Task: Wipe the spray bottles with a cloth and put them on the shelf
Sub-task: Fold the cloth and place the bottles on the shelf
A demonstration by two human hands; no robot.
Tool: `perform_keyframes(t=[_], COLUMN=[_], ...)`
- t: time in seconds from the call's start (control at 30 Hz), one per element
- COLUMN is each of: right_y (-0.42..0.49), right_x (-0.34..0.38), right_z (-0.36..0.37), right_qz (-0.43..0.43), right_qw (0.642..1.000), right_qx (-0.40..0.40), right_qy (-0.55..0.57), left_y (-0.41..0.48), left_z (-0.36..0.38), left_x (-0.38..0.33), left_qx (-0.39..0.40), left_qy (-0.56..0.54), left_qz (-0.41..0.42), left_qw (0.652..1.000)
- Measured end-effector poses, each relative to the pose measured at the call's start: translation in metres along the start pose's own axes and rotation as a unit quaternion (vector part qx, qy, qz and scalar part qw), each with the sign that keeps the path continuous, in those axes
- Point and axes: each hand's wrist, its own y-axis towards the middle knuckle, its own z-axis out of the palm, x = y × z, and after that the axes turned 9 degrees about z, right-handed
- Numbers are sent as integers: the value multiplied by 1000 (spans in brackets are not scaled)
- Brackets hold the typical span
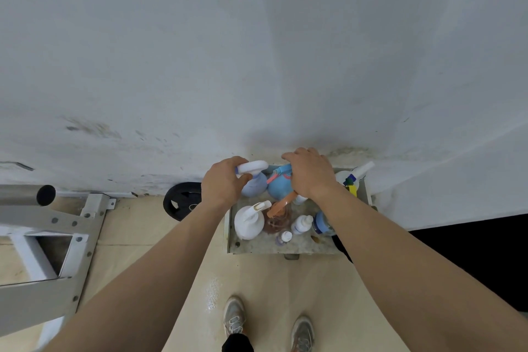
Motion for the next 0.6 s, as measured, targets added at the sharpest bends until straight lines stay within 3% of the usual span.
perform_keyframes(t=[0.1, 0.23, 0.33, 0.47, 0.6], right_y=[-11, -40, -62, -81, -90], right_x=[-1, -6, -11, -8, 3], right_z=[-5, -14, -12, 2, 15], right_qz=[11, 35, 54, 58, 86], right_qw=[999, 989, 973, 964, 953], right_qx=[-3, -41, -68, -102, -100], right_qy=[35, 141, 214, 238, 274], left_y=[-4, -40, -83, -114, -108], left_z=[-5, -18, -20, -10, -7], left_x=[0, -13, -19, -15, -19], left_qx=[36, -68, -59, -35, -58], left_qy=[-11, -86, -132, -89, -33], left_qz=[-15, -26, 19, 65, 71], left_qw=[999, 994, 989, 993, 995])
